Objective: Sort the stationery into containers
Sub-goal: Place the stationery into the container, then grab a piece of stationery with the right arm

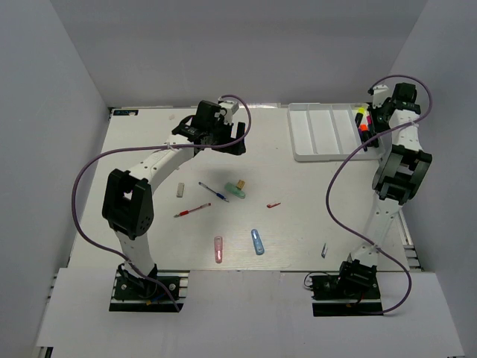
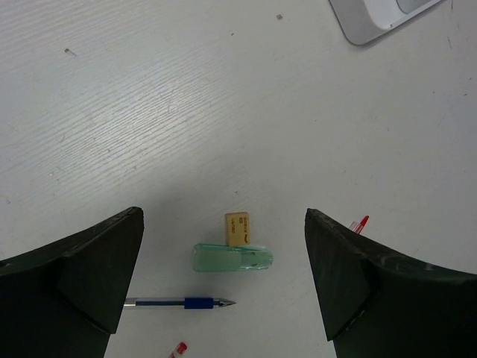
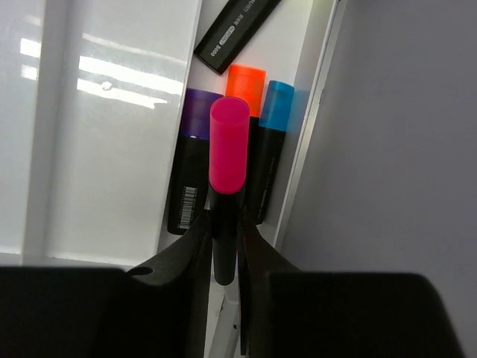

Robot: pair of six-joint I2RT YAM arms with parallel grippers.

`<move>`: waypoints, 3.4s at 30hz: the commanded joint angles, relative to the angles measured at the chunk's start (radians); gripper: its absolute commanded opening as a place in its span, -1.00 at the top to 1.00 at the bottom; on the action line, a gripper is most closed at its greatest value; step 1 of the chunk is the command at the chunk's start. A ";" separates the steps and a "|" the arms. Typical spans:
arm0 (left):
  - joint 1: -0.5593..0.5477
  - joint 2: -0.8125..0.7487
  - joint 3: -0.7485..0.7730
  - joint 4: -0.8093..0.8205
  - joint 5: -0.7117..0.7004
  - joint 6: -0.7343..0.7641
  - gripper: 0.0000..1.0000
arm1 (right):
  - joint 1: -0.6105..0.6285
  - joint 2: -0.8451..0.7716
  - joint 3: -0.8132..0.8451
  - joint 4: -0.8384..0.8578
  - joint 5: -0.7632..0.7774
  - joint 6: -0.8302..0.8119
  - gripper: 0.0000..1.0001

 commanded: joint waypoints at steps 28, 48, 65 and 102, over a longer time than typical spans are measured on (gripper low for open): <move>0.190 -0.310 -0.227 -0.189 0.262 0.471 -0.78 | 0.010 -0.341 -0.209 -0.011 -0.182 0.004 0.06; 0.204 -0.460 -0.376 -0.116 0.445 0.327 -0.75 | 0.728 -0.990 -1.140 -0.136 -0.205 -0.613 0.43; 0.254 -0.446 -0.405 0.005 0.610 0.139 -0.76 | 0.902 -0.585 -0.921 -0.112 -0.224 -0.757 0.42; 0.314 -0.454 -0.472 0.090 0.653 0.073 -0.81 | 0.896 -0.453 -0.929 -0.136 -0.074 -0.810 0.23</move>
